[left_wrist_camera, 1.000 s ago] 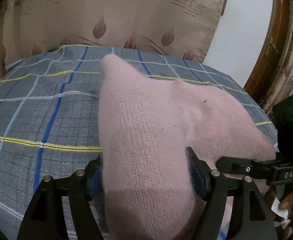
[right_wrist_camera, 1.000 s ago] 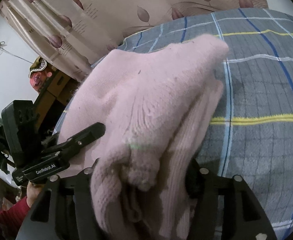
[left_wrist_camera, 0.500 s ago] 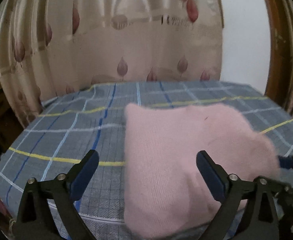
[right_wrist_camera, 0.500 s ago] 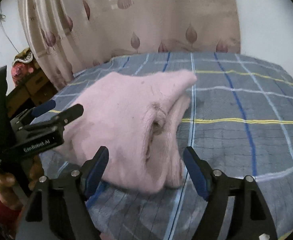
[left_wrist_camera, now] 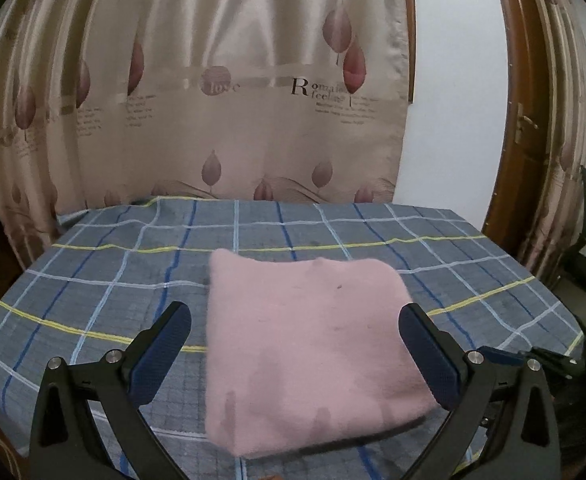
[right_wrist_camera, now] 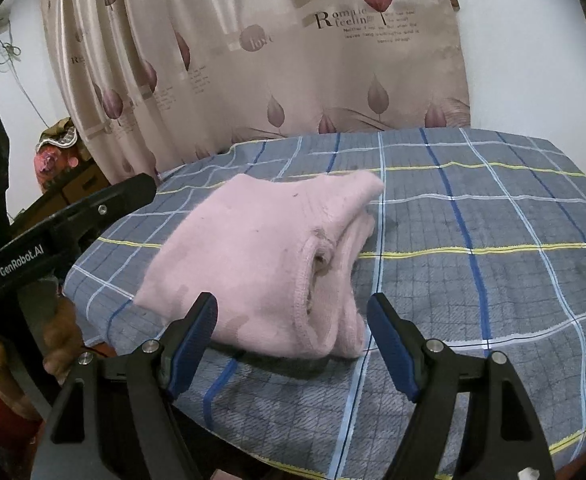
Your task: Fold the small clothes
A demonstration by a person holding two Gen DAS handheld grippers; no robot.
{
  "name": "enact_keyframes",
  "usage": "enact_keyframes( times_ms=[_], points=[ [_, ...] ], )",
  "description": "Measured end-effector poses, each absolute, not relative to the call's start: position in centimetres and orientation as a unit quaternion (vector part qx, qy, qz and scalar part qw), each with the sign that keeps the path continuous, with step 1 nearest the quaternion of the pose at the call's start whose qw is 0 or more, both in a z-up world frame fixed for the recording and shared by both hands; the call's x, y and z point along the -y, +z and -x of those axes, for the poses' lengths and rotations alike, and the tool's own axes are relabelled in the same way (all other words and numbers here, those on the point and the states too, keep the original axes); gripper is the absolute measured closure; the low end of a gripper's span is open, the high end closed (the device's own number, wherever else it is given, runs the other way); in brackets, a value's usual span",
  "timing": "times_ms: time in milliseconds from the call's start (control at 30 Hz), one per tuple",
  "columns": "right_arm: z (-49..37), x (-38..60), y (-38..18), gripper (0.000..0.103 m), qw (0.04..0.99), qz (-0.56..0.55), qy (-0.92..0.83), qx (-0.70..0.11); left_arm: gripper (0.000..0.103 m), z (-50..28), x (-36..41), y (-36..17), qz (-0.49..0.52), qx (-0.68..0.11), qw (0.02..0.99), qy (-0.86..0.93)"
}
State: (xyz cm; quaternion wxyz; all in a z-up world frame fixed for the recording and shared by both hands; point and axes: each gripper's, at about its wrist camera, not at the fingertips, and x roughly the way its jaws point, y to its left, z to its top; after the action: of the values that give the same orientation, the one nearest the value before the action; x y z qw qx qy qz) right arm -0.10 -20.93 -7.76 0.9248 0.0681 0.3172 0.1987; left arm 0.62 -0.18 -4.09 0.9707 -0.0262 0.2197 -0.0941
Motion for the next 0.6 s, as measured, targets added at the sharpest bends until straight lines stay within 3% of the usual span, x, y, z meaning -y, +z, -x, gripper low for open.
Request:
enact_keyframes(
  times_ms=[600],
  points=[
    [0.5, 20.3, -7.5, 0.026, 0.925, -0.064, 0.197, -0.320, 0.000, -1.3, -0.5, -5.5, 0.038, -0.235, 0.970, -0.049]
  ],
)
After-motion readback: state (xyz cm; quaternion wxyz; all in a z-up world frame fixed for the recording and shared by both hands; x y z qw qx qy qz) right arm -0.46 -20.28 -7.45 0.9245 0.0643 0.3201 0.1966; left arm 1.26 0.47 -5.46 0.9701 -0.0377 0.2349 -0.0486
